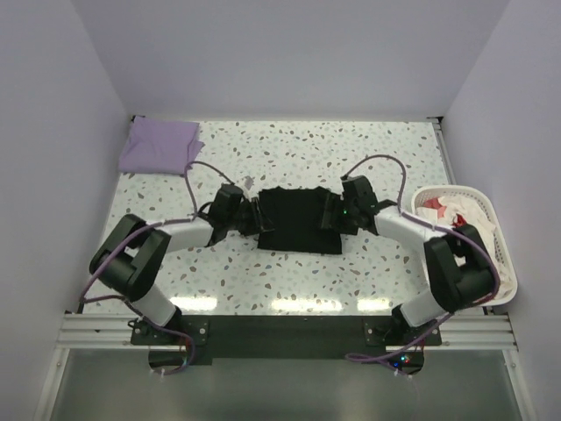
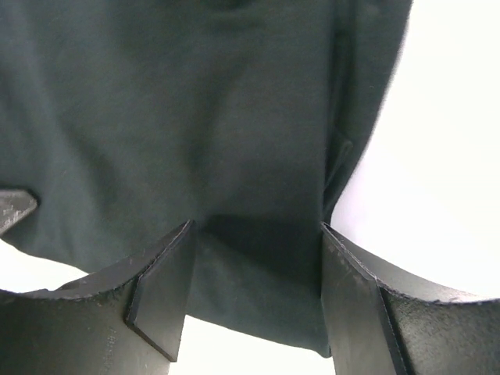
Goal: Fold and stack the t-shirts
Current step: Fold the tshirt
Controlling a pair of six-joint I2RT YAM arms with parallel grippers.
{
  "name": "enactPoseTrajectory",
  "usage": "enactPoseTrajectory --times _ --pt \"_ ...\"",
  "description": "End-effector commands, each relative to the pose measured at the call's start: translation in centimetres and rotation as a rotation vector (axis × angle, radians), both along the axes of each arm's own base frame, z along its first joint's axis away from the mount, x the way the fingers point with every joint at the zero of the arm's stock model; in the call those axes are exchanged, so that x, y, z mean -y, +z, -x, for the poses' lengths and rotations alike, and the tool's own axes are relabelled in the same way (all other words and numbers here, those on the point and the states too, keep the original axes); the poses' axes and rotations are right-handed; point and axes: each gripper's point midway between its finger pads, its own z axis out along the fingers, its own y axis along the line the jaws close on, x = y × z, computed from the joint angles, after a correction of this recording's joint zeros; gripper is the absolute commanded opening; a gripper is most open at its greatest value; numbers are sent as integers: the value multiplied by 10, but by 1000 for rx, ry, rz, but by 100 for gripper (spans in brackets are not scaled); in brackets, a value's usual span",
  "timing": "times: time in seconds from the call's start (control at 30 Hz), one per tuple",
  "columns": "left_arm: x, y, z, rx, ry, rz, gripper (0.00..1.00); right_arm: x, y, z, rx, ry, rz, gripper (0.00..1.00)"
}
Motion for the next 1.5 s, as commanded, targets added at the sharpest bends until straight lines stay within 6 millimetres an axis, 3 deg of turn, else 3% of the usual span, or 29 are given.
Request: enactPoseTrajectory --times 0.0,0.03,0.07,0.13,0.23,0.37,0.43,0.57,0.63,0.8,0.9,1.13,1.47 --pt "-2 14 35 38 -17 5 32 -19 10 43 15 100 -43 64" --pt "0 25 45 61 -33 21 32 -19 20 50 44 105 -51 64" --pt "-7 13 62 23 -31 11 32 -18 12 67 17 114 -50 64" --pt "-15 7 83 3 -41 11 33 -14 15 82 20 110 -66 66" --pt "-24 12 90 18 -31 -8 38 -4 22 88 35 97 -39 69" --pt "-36 23 90 54 -18 -59 50 9 47 74 107 74 36 74" --pt "-42 38 75 107 26 -90 52 9 53 67 129 67 48 74" --pt "-50 54 50 145 71 -123 51 9 67 39 190 22 82 62" --pt "-51 61 32 162 90 -132 49 11 62 28 181 1 116 57" --pt "-55 57 1 172 127 -188 44 11 56 -3 196 -38 146 54" --pt "-55 40 -11 137 134 -217 43 10 47 -15 179 -50 143 53" --pt "-44 37 -41 149 149 -196 42 15 36 -29 162 -93 120 52" --pt "-37 43 -54 163 151 -180 41 11 34 -34 165 -123 88 44"
